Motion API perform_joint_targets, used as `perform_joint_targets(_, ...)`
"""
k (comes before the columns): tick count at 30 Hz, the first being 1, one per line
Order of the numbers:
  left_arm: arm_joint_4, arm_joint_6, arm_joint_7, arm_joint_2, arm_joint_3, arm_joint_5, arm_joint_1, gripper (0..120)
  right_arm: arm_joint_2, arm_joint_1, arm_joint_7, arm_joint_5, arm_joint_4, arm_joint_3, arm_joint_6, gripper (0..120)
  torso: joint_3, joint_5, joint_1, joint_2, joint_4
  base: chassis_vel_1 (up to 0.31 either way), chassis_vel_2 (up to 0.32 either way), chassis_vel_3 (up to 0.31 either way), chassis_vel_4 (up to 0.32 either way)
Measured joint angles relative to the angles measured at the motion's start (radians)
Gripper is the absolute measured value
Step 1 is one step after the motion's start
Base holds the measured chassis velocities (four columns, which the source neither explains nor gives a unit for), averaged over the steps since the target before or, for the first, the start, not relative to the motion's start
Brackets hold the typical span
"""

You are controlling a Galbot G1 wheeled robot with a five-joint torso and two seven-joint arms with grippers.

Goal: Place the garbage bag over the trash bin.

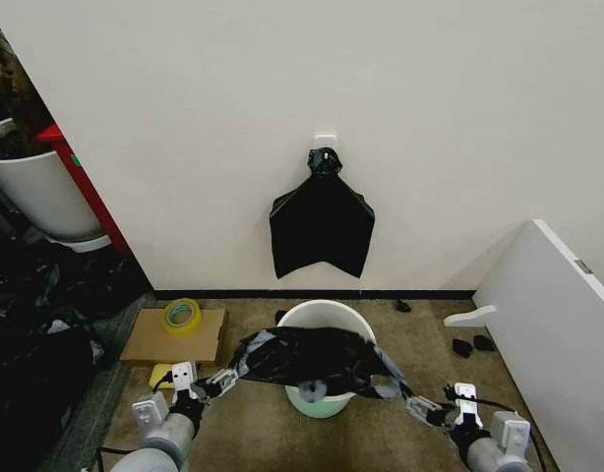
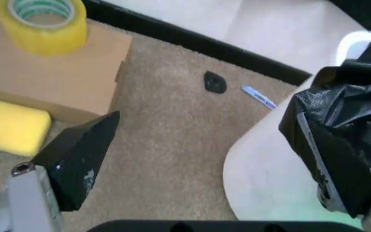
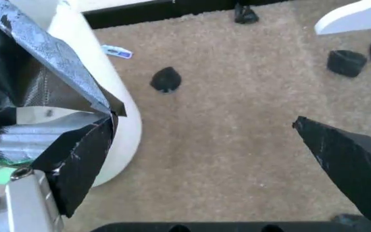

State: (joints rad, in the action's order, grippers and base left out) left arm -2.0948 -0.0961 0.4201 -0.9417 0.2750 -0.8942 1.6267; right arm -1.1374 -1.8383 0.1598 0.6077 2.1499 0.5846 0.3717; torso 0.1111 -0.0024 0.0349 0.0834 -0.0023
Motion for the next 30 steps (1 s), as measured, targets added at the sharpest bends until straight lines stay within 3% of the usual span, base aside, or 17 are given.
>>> perform_joint_targets(7,0.008,0.018,-0.006,-0.025,-0.013,0.05,0.021,100,0.023,-0.001,-0.015,0.027,0.012,0.021,-0.009,100,0.0,-0.0001,0.0,0.0,0.0001,0.0,0.0,0.0,0.0)
perform_joint_targets(13,0.005,0.047,-0.017,-0.048,0.03,0.081,0.075,100,0.061,-0.021,-0.085,0.019,0.043,0.003,-0.004,100,0.0,-0.0001,0.0,0.0,0.0005,0.0,0.0,0.0,0.0)
perform_joint_targets(18,-0.025,0.069,-0.047,-0.041,0.017,0.139,0.096,100,0.06,-0.04,-0.166,-0.047,0.066,-0.029,-0.068,100,0.0,-0.0001,0.0,0.0,0.0001,0.0,0.0,0.0,0.0)
perform_joint_targets(30,0.0,0.178,-0.163,-0.011,0.038,0.147,0.11,100,0.043,-0.038,-0.216,-0.09,0.077,-0.048,-0.177,100,0.0,-0.0002,0.0,0.0,0.0,0.0,0.0,0.0,0.0)
